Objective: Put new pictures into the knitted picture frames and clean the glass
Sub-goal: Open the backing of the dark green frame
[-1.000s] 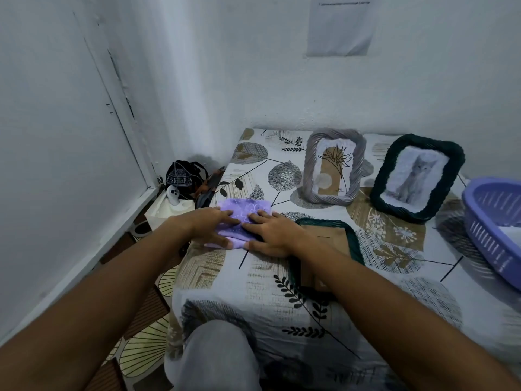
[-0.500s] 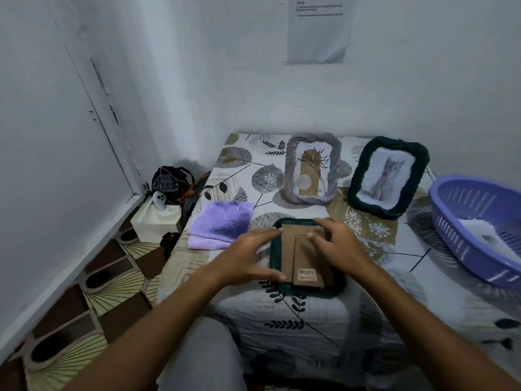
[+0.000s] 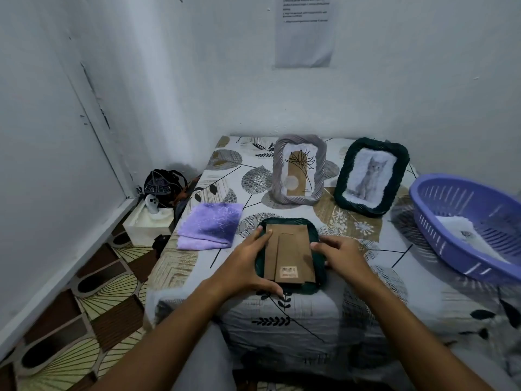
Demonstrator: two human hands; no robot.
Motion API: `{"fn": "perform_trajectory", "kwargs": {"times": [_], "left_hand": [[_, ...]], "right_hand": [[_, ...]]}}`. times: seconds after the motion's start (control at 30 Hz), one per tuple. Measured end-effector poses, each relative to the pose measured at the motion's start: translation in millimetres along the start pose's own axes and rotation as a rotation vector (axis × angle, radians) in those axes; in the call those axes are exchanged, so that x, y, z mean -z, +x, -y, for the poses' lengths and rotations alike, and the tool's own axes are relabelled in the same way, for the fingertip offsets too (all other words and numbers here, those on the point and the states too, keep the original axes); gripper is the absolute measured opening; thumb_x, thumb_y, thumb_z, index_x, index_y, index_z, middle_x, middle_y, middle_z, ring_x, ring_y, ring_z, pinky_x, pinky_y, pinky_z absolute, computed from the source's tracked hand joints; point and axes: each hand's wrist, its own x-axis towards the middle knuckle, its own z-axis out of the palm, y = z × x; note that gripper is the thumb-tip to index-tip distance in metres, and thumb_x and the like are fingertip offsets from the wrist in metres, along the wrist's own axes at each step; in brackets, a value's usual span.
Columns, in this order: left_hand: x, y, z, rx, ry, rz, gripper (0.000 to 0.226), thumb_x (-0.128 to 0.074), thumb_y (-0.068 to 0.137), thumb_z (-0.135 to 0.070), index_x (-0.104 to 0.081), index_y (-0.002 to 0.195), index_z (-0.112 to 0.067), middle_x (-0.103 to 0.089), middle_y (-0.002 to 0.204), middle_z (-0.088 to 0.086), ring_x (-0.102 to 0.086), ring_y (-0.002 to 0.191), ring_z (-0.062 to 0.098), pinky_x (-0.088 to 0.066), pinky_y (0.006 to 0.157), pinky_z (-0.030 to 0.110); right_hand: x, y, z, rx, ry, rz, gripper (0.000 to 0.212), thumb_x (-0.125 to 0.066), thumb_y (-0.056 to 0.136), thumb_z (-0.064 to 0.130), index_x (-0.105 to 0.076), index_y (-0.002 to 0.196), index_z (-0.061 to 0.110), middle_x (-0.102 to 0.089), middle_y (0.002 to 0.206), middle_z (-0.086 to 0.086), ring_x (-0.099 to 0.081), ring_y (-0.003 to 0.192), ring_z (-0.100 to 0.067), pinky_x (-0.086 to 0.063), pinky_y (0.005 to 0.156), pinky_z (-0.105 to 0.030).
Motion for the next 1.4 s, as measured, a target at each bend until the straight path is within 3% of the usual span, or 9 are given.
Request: {"fn": "perform_trajectory", "kwargs": {"times": [0.2,0.33,0.47,0.57,0.77,0.93,1.2,1.3,1.4], "left_hand": [[15,-8,10,0.011,0.039,0.025,0.136,-0.085,0.047,-0.062,-0.009,0.153,-0.025,-0.003,0.161,-0.003,-0.007,0.146,0.012,-0.016,0.119,0.033],[21,-11,16,0.012,0.041,0.023,0.14,-0.083,0.045,-0.066,-0.006,0.154,-0.023,-0.008,0.161,-0.002,-0.008,0.146,0.009,-0.017,0.119,0.032],[23,-13,20,-0.001,0.036,0.018,0.138,-0.084,0.046,-0.065,-0.009,0.153,-0.02,-0.014,0.16,-0.004,-0.015,0.145,0.008,-0.021,0.118,0.033],[24,-17,16,-0.037,0.009,-0.012,0.131,-0.085,0.05,-0.061,-0.013,0.152,-0.022,-0.024,0.156,-0.007,-0.024,0.137,0.001,-0.023,0.112,0.02],[18,-20,13,-0.031,-0.09,-0.004,0.125,-0.084,0.051,-0.061,-0.01,0.149,-0.038,-0.042,0.146,-0.001,-0.043,0.13,0.009,-0.04,0.107,0.031],[13,-18,7,-0.003,-0.227,-0.069,0.128,-0.089,0.053,-0.045,-0.002,0.147,-0.043,-0.04,0.149,0.0,-0.043,0.127,-0.003,-0.033,0.102,0.008],[14,-15,5,0.007,-0.345,-0.139,0.134,-0.092,0.048,-0.04,-0.004,0.148,-0.04,-0.042,0.147,0.004,-0.053,0.123,0.007,-0.044,0.1,0.02],[18,-14,7,0.046,-0.39,-0.234,0.132,-0.088,0.048,-0.054,-0.006,0.15,-0.035,-0.051,0.133,-0.005,-0.057,0.102,0.004,-0.047,0.084,0.014],[19,-10,6,0.158,-0.468,-0.381,0.1,-0.071,0.075,-0.056,-0.014,0.151,-0.024,-0.059,0.11,-0.004,-0.058,0.086,0.008,-0.047,0.073,0.015]], "right_hand": [[-14,1,4,0.008,0.008,0.055,0.011,-0.064,0.088,0.013,-0.066,0.086,0.024,-0.064,0.083,0.012,-0.062,0.085,-0.01,-0.052,0.087,-0.037],[-24,0,6,0.0,0.006,0.079,0.013,-0.065,0.088,0.016,-0.069,0.077,0.021,-0.072,0.091,-0.006,-0.066,0.091,-0.023,-0.053,0.088,-0.047],[-28,1,7,0.025,-0.015,0.063,0.01,-0.064,0.088,0.013,-0.069,0.088,0.022,-0.069,0.096,0.0,-0.062,0.088,-0.01,-0.051,0.084,-0.035],[-30,7,7,0.075,-0.159,-0.02,0.022,-0.064,0.087,0.014,-0.068,0.108,0.01,-0.067,0.099,-0.001,-0.06,0.092,-0.013,-0.046,0.082,-0.029],[-42,16,17,-0.14,0.039,0.146,0.011,-0.052,0.093,0.003,-0.063,0.095,0.003,-0.065,0.078,-0.016,-0.059,0.052,-0.015,-0.048,0.049,-0.024],[-49,22,21,-0.275,0.176,0.169,0.013,-0.056,0.087,-0.003,-0.06,0.099,0.001,-0.067,0.081,-0.021,-0.061,0.047,-0.019,-0.045,0.041,-0.021],[-54,33,19,-0.333,0.101,0.245,0.025,-0.068,0.08,-0.004,-0.06,0.102,0.005,-0.061,0.066,-0.01,-0.048,0.039,-0.01,-0.028,0.032,-0.016],[-55,37,16,-0.37,0.202,0.242,0.027,-0.062,0.082,-0.009,-0.059,0.106,0.002,-0.058,0.067,-0.011,-0.046,0.037,-0.008,-0.03,0.032,-0.016],[-54,39,13,-0.434,0.302,0.265,0.029,-0.056,0.086,-0.009,-0.059,0.113,0.003,-0.057,0.071,-0.007,-0.044,0.039,-0.005,-0.034,0.034,-0.016]]}}
